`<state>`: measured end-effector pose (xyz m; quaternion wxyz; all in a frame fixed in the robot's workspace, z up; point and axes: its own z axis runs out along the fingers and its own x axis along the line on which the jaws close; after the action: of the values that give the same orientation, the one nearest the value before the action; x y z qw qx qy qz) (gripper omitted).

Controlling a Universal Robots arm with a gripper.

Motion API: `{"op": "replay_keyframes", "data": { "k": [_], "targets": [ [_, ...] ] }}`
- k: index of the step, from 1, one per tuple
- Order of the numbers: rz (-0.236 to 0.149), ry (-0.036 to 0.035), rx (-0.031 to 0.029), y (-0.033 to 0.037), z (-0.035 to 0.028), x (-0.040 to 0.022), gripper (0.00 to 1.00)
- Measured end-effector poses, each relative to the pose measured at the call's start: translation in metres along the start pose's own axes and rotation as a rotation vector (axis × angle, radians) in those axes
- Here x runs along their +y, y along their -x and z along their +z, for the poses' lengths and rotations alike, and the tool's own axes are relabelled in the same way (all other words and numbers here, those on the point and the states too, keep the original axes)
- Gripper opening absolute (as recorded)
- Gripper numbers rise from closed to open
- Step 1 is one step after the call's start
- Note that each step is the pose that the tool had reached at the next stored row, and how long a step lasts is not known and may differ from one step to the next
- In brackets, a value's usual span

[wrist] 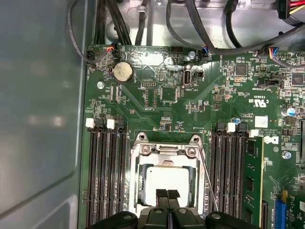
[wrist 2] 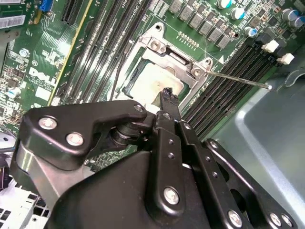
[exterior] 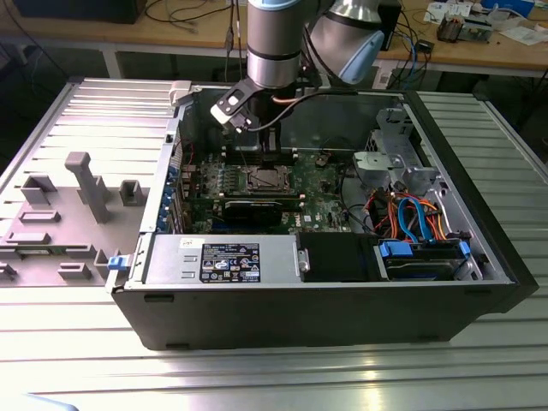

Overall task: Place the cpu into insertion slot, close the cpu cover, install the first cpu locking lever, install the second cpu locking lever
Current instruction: 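Install the first cpu locking lever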

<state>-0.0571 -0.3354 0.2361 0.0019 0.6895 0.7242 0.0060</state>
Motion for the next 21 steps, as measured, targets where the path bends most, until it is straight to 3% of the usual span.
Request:
{"op": "replay_keyframes", "data": {
  "k": [1, 4, 13, 21],
  "targets": [
    [0.0, 0.0009, -0.0002, -0.0001, -0.0187, 0.0, 0.11],
    [0.0, 0.0012, -0.0002, -0.0002, -0.0278, 0.0001, 0.11],
    [-0.003, 0.0012, -0.0001, -0.0002, -0.0291, 0.0001, 0.11],
    [-0.129, 0.0005, 0.0013, -0.0002, -0.029, 0.0001, 0.11]
  ]
}}
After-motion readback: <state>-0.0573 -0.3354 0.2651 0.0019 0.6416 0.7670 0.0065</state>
